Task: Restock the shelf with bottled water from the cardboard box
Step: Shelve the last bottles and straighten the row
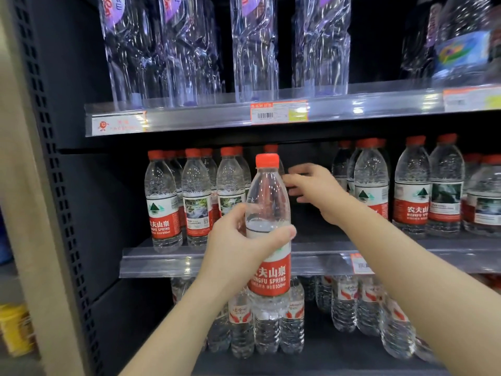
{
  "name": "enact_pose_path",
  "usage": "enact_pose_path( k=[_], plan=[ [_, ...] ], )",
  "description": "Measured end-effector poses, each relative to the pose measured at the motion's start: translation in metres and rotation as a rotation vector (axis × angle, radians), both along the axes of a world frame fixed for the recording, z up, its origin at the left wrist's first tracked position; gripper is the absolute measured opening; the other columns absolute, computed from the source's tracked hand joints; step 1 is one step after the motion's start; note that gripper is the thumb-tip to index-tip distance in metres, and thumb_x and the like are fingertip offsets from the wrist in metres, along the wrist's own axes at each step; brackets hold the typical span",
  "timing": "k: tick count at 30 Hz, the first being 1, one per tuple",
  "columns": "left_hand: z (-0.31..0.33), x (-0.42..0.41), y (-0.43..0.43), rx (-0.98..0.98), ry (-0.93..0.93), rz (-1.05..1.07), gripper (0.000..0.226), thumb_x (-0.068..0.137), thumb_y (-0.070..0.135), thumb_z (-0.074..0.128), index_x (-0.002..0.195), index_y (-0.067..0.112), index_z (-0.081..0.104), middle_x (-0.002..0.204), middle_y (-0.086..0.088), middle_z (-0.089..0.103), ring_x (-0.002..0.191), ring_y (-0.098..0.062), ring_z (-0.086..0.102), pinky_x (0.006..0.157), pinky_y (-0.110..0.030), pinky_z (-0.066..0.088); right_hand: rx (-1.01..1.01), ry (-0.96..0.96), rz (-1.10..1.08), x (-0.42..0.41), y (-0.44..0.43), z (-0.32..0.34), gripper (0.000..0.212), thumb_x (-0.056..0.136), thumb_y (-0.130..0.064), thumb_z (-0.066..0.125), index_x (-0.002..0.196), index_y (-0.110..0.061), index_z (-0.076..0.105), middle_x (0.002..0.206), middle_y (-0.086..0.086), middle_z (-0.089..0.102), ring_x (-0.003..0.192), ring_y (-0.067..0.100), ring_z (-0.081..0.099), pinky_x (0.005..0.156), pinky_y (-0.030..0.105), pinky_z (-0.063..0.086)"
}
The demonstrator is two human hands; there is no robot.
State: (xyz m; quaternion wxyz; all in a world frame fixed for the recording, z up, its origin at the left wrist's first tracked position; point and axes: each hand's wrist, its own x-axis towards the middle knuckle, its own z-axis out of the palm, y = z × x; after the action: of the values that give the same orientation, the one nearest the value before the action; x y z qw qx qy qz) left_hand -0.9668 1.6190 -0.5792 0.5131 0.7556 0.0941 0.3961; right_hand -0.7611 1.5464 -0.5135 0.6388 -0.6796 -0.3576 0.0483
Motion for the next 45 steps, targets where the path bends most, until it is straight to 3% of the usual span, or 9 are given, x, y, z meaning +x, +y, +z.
enact_pose_path(
  k=[4, 8, 12, 21, 24, 28, 34, 39, 45],
  plan=[
    [0.033, 0.012, 0.001, 0.054, -0.048, 0.038, 0.044, 0.058, 0.061, 0.089, 0.094, 0.047, 0.069, 0.091, 0.028, 0.077, 0.077, 0.002, 0.077, 0.060, -0.018, 0.060, 0.052, 0.040, 0.248, -0.022, -0.043, -0.002, 0.036, 0.096, -0.005, 0.048, 0.123, -0.016, 0.069, 0.110, 0.009, 0.079, 0.101, 0.030, 0.076, 0.077, 0.034, 0.060],
    [0.059, 0.034, 0.007, 0.078, -0.077, 0.107, 0.046, 0.059, 0.060, 0.089, 0.095, 0.037, 0.073, 0.087, 0.026, 0.078, 0.075, 0.004, 0.076, 0.066, -0.023, 0.059, -0.012, -0.061, 0.444, -0.037, -0.059, -0.007, 0.052, 0.091, 0.002, 0.059, 0.134, -0.027, 0.062, 0.113, 0.004, 0.079, 0.107, 0.023, 0.075, 0.091, 0.037, 0.060],
    [0.062, 0.056, 0.011, 0.140, -0.056, 0.170, 0.053, 0.052, 0.068, 0.084, 0.093, 0.037, 0.072, 0.083, 0.037, 0.072, 0.072, 0.015, 0.069, 0.051, -0.007, 0.048, -0.049, -0.204, 0.432, -0.047, -0.050, -0.014, 0.058, 0.087, -0.018, 0.081, 0.137, -0.037, 0.059, 0.119, -0.006, 0.076, 0.113, 0.011, 0.071, 0.091, 0.029, 0.060],
    [0.038, 0.069, 0.023, 0.083, 0.001, 0.085, 0.032, 0.068, 0.063, 0.089, 0.081, 0.047, 0.064, 0.071, 0.050, 0.062, 0.069, 0.025, 0.063, 0.048, 0.000, 0.043, -0.004, -0.132, 0.287, -0.039, -0.034, -0.040, 0.032, 0.093, -0.034, 0.077, 0.124, -0.032, 0.069, 0.107, -0.004, 0.080, 0.098, 0.010, 0.076, 0.080, 0.032, 0.064],
    [0.035, 0.072, 0.027, 0.019, -0.015, 0.060, 0.043, 0.080, 0.064, 0.082, 0.108, 0.035, 0.067, 0.086, 0.017, 0.076, 0.075, 0.015, 0.069, 0.052, -0.003, 0.048, 0.027, -0.077, 0.332, -0.034, -0.028, -0.032, 0.031, 0.095, -0.032, 0.075, 0.126, -0.029, 0.068, 0.106, -0.002, 0.081, 0.096, 0.012, 0.078, 0.072, 0.027, 0.063],
    [0.021, 0.071, 0.037, -0.134, -0.099, 0.020, 0.029, 0.095, 0.041, 0.077, 0.115, 0.026, 0.065, 0.118, 0.004, 0.074, 0.104, -0.005, 0.073, 0.076, -0.015, 0.058, 0.071, -0.023, 0.357, -0.020, -0.018, -0.023, 0.035, 0.095, -0.025, 0.075, 0.129, -0.026, 0.064, 0.108, 0.001, 0.080, 0.096, 0.015, 0.078, 0.070, 0.025, 0.062],
    [0.008, 0.076, 0.048, -0.021, -0.083, 0.086, 0.012, 0.098, 0.029, 0.076, 0.102, 0.035, 0.067, 0.108, 0.012, 0.074, 0.106, -0.003, 0.070, 0.090, -0.026, 0.057, 0.012, -0.027, 0.214, -0.001, 0.000, -0.039, 0.034, 0.089, -0.024, 0.081, 0.117, -0.023, 0.061, 0.115, 0.002, 0.073, 0.101, 0.016, 0.074, 0.079, 0.032, 0.063],
    [-0.005, 0.083, 0.052, -0.004, -0.046, 0.107, 0.028, 0.098, 0.020, 0.076, 0.126, 0.020, 0.072, 0.119, 0.005, 0.075, 0.111, -0.014, 0.072, 0.098, -0.041, 0.061, 0.042, -0.086, 0.197, 0.006, 0.006, -0.052, 0.024, 0.093, -0.025, 0.077, 0.117, -0.028, 0.071, 0.107, -0.004, 0.077, 0.092, 0.006, 0.076, 0.070, 0.020, 0.060],
    [-0.010, 0.093, 0.057, 0.124, -0.019, 0.212, 0.039, 0.101, 0.013, 0.071, 0.140, 0.020, 0.067, 0.127, 0.007, 0.073, 0.087, 0.015, 0.065, 0.073, 0.003, 0.047, 0.087, -0.087, 0.171, 0.008, 0.017, -0.055, 0.033, 0.093, -0.020, 0.077, 0.125, -0.028, 0.071, 0.110, -0.004, 0.077, 0.093, 0.007, 0.076, 0.072, 0.021, 0.061]
  ],
)
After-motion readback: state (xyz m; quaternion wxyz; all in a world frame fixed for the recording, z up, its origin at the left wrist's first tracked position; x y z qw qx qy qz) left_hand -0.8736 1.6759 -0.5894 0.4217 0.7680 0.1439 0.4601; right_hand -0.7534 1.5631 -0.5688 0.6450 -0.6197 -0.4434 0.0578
